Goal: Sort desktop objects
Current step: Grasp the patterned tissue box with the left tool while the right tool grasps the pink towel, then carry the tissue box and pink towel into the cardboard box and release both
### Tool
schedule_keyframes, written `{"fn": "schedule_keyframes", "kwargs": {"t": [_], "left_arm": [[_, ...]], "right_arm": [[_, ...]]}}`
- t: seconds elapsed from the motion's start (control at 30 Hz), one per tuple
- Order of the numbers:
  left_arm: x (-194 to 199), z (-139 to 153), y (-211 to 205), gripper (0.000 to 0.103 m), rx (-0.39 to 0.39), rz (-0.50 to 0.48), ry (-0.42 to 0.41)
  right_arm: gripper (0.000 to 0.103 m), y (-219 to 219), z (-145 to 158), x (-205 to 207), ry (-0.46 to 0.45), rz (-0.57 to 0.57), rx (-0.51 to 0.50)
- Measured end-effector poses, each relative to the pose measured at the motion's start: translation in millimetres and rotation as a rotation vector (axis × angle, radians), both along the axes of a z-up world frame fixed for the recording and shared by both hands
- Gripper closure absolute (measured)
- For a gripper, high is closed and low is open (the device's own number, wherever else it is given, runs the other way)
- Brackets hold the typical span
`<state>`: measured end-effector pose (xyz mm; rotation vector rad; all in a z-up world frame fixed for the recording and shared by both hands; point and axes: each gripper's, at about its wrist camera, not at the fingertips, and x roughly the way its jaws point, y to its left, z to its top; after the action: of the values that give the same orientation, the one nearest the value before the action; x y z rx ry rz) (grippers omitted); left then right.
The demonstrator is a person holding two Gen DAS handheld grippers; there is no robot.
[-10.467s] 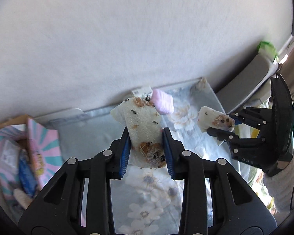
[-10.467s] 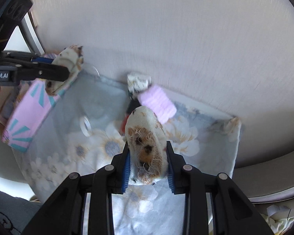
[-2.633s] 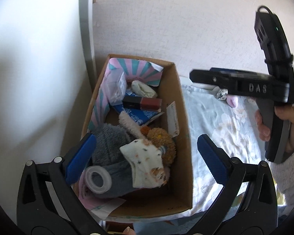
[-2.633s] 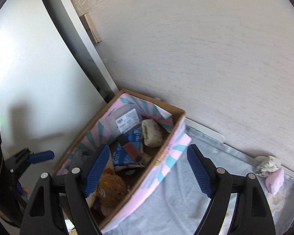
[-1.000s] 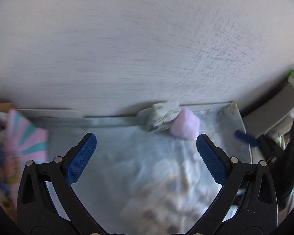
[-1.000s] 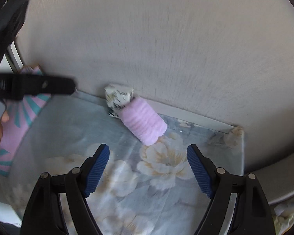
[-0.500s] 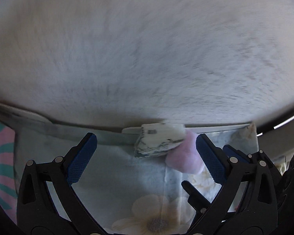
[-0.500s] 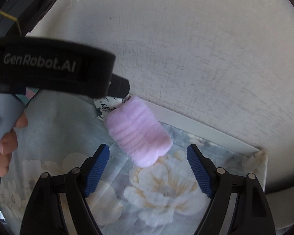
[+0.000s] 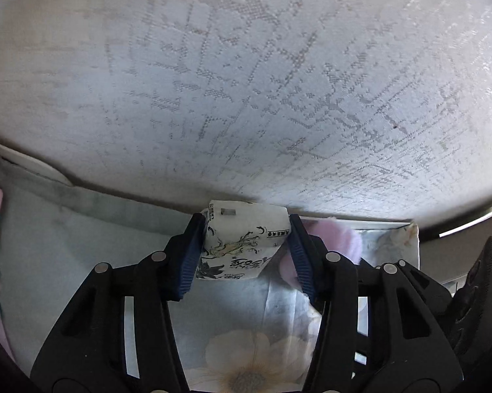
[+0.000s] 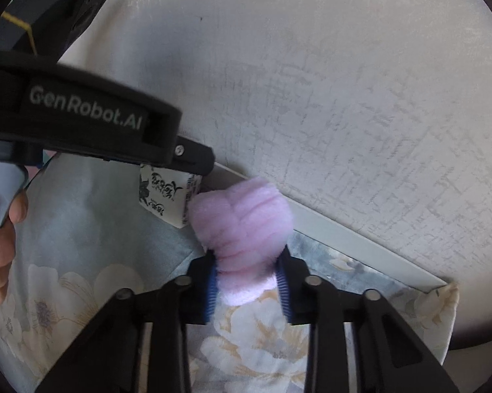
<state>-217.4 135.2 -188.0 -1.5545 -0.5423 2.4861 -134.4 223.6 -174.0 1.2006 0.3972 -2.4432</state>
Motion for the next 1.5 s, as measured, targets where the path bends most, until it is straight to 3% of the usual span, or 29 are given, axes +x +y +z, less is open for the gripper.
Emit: {"fn": "schedule_keyframes", "kwargs": {"t": [0.33, 0.5, 0.7, 0.77, 0.97, 1.07, 1.13, 1.3, 1.5], "left_arm": [[37, 50, 15, 0.056, -0.045, -0.094, 0.053], [66, 88, 4, 0.056, -0.029, -0.133, 0.063], [105, 136, -24, 0.056, -0.086, -0.115, 0.116], [115, 148, -33, 0.056, -0.095, -0.103, 0.135], [131, 190, -110, 0.056, -0.101, 0.001, 0.179], [138, 203, -134, 0.056, -0.109, 0.051, 0.197], [145, 210, -156, 0.056, -0.110, 0.091, 0.207], [154, 221, -202, 0.056, -0.121, 0.162, 0.204], [164, 209, -251, 0.056, -0.107, 0.236, 0.170]], "right_arm": [[0.077, 21, 40, 35, -0.011, -0.071, -0.071], [0.077, 25, 84, 60, -0.023, -0.064, -0.097], [0.077, 13, 132, 74, -0.030, -0.029, -0.107], [0.077, 1, 149, 77, -0.009, -0.005, -0.090], [0.077, -45, 194, 76, 0.037, 0.089, -0.114], [0.077, -55, 209, 52, 0.058, 0.138, -0.131], [0.077, -86, 222, 33, 0.063, 0.175, -0.144], [0.077, -135, 224, 25, 0.061, 0.273, -0.160], [0.077, -200, 217, 10, 0.015, 0.376, -0.175]]}}
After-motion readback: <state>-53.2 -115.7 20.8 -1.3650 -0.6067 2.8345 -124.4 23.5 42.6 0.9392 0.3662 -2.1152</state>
